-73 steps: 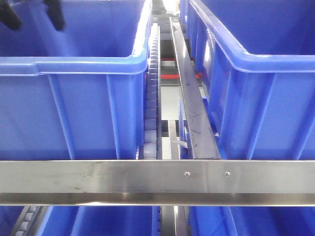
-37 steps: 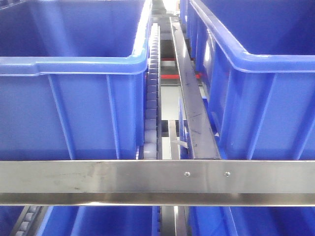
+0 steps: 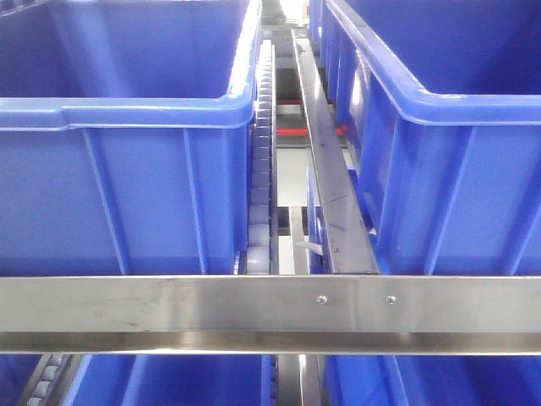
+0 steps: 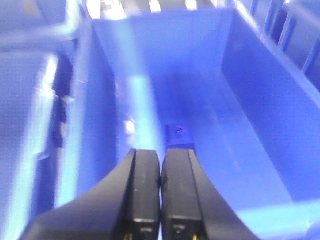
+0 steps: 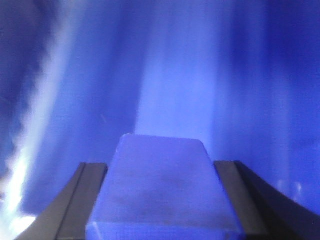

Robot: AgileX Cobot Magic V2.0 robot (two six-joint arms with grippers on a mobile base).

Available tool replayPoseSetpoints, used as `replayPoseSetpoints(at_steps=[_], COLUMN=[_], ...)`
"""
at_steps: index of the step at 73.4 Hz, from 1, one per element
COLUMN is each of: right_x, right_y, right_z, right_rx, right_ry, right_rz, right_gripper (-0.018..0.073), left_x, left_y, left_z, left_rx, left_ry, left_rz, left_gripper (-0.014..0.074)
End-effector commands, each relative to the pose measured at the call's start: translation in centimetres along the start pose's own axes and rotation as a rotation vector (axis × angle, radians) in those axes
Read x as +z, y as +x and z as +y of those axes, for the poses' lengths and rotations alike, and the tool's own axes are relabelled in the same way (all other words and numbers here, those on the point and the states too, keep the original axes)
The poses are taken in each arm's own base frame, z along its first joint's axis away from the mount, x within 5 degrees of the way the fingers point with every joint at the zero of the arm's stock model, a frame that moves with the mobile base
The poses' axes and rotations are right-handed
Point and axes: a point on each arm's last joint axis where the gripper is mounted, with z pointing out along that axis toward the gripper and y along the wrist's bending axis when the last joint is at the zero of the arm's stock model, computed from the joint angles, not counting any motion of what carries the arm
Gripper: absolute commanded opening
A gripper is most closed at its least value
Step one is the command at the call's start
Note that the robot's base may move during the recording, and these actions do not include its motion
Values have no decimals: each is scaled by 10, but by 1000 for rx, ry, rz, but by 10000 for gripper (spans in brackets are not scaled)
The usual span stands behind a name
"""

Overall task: Pick and sort blue part to right shelf
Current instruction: 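Lower the left gripper's part into a blue bin and open it, then lower the right gripper's part into a blue bin and open it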

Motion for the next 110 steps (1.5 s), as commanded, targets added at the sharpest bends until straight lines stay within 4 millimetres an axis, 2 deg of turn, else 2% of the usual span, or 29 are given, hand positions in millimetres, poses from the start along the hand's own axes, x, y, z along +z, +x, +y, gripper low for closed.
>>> replayPoseSetpoints(at_steps=[1, 14, 25, 40, 45, 55, 65, 70, 81, 87, 94, 102, 110], right_x=[11, 66, 121, 193, 212, 235, 241, 241, 240, 234, 216, 181, 140], right_y=[-26, -46, -51, -45, -40, -33, -32, -32, -31, -35, -45, -59, -68], right_z=[-6, -20, -25, -27, -27, -27, -28, -28, -28, -29, -28, -28, -28], right_rx=[10, -5, -33, -38, -41, -46, -44, -44, -43, -41, -39, -35, -30], right_ry=[35, 79, 85, 79, 75, 70, 71, 72, 74, 76, 78, 80, 83], right_rz=[-15, 75, 115, 139, 141, 141, 143, 144, 158, 158, 128, 67, 14], right_gripper=[228, 228, 228, 228, 228, 228, 251, 336, 631, 593, 575, 511, 355], left_x=[-16, -36, -43, -43, -43, -43, -43, -43, -43, -43, -43, -43, -43], left_y=[-10, 2, 6, 6, 6, 6, 6, 6, 6, 6, 6, 6, 6], left_z=[0, 2, 2, 2, 2, 2, 2, 2, 2, 2, 2, 2, 2], left_rx=[10, 5, 1, 0, 0, 0, 0, 0, 0, 0, 0, 0, 0], left_ry=[9, 5, 4, 5, 5, 5, 5, 5, 5, 5, 5, 5, 5], left_rz=[-142, -192, -204, -206, -206, -206, -206, -206, -206, -206, -206, -206, -206], left_gripper=[127, 127, 127, 127, 127, 127, 127, 127, 127, 127, 127, 127, 127])
